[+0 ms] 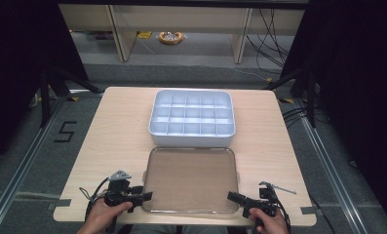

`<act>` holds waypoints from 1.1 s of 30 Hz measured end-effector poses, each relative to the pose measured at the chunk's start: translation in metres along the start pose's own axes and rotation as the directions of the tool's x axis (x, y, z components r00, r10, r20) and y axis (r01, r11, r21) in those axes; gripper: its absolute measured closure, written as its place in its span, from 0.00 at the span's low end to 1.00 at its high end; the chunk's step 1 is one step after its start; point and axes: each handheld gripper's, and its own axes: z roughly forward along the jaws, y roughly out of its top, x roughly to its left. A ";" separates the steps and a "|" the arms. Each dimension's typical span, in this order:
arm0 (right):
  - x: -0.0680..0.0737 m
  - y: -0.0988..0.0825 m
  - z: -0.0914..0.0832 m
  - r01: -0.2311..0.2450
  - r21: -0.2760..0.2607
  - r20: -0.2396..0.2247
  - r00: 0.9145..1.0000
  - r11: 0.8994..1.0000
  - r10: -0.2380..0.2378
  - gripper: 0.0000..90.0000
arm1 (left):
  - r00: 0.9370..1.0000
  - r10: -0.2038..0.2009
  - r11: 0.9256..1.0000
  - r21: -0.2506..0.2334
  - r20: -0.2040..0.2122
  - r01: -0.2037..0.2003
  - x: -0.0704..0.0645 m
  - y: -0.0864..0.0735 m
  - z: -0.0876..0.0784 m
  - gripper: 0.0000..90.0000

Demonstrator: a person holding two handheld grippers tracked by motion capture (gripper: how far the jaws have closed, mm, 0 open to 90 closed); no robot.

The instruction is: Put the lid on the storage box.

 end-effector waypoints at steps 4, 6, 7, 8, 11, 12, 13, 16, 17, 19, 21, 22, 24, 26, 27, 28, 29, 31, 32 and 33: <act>0.002 0.001 -0.001 0.162 -0.049 0.005 0.987 0.986 -0.162 0.68 | 1.000 0.002 1.000 -0.002 0.010 -0.002 0.000 -0.001 0.000 0.48; 0.006 0.000 -0.005 0.228 -0.064 -0.002 0.974 0.972 -0.228 0.68 | 1.000 -0.002 1.000 -0.003 0.024 0.002 0.000 -0.001 0.000 0.44; 0.006 0.001 -0.007 0.264 -0.070 -0.002 0.964 0.962 -0.265 0.68 | 1.000 -0.002 1.000 -0.001 0.029 0.002 0.000 0.000 0.000 0.43; 0.009 0.000 -0.009 0.277 -0.074 -0.004 0.961 0.958 -0.278 0.68 | 1.000 0.000 1.000 -0.001 0.032 0.001 0.000 0.000 0.001 0.42; 0.013 0.000 -0.011 0.330 -0.106 -0.013 0.943 0.938 -0.333 0.67 | 0.999 -0.006 1.000 -0.001 0.039 0.006 0.001 -0.001 0.000 0.42; 0.021 0.000 -0.014 0.366 -0.127 -0.014 0.929 0.922 -0.371 0.67 | 0.999 -0.017 1.000 -0.007 0.040 0.017 0.002 0.000 0.001 0.42; 0.021 0.000 -0.014 0.366 -0.127 -0.014 0.929 0.922 -0.371 0.67 | 0.999 -0.017 1.000 -0.007 0.040 0.017 0.002 0.000 0.001 0.41; 0.033 -0.002 -0.020 0.415 -0.145 -0.017 0.906 0.898 -0.422 0.67 | 0.999 -0.024 1.000 -0.010 0.042 0.025 0.003 0.000 0.000 0.39; 0.037 -0.003 -0.022 0.438 -0.151 -0.016 0.895 0.886 -0.445 0.67 | 0.999 -0.026 1.000 -0.008 0.046 0.027 0.004 0.000 0.000 0.39; 0.034 -0.001 -0.021 0.496 -0.171 -0.018 0.863 0.852 -0.506 0.67 | 0.998 -0.033 0.999 -0.015 0.046 0.034 0.005 0.000 0.000 0.39; 0.035 -0.002 -0.021 0.474 -0.163 -0.019 0.875 0.865 -0.483 0.67 | 0.999 -0.026 1.000 -0.012 0.045 0.027 0.005 0.001 0.000 0.38; 0.036 -0.003 -0.020 0.476 -0.168 -0.029 0.873 0.863 -0.487 0.67 | 0.998 -0.031 0.999 -0.015 0.047 0.032 0.005 0.001 0.001 0.37; 0.037 -0.002 -0.020 0.502 -0.176 -0.025 0.858 0.847 -0.513 0.67 | 0.997 -0.057 0.998 -0.023 0.057 0.058 0.007 0.001 0.001 0.37; 0.037 -0.002 -0.021 0.520 -0.184 -0.025 0.846 0.834 -0.533 0.67 | 0.996 -0.071 0.997 -0.025 0.062 0.072 0.008 0.002 0.001 0.36; 0.038 -0.003 -0.020 0.525 -0.179 -0.019 0.844 0.832 -0.536 0.67 | 0.994 -0.087 0.995 -0.033 0.060 0.089 0.009 0.001 0.001 0.35; 0.038 -0.003 -0.020 0.525 -0.179 -0.019 0.844 0.832 -0.536 0.67 | 0.994 -0.087 0.995 -0.033 0.060 0.089 0.009 0.001 0.001 0.35; 0.039 -0.005 -0.021 0.524 -0.182 -0.028 0.843 0.832 -0.537 0.67 | 0.993 -0.102 0.994 -0.034 0.066 0.105 0.010 0.002 0.000 0.35; 0.042 -0.007 -0.022 0.515 -0.176 -0.045 0.847 0.839 -0.529 0.67 | 0.990 -0.120 0.992 -0.035 0.072 0.123 0.011 0.002 0.000 0.34; 0.042 -0.007 -0.022 0.544 -0.182 -0.023 0.831 0.819 -0.556 0.67 | 0.990 -0.120 0.992 -0.035 0.072 0.123 0.011 0.002 0.000 0.34; 0.044 -0.008 -0.023 0.542 -0.185 -0.021 0.832 0.820 -0.554 0.67 | 0.990 -0.124 0.991 -0.034 0.073 0.127 0.012 0.002 0.000 0.34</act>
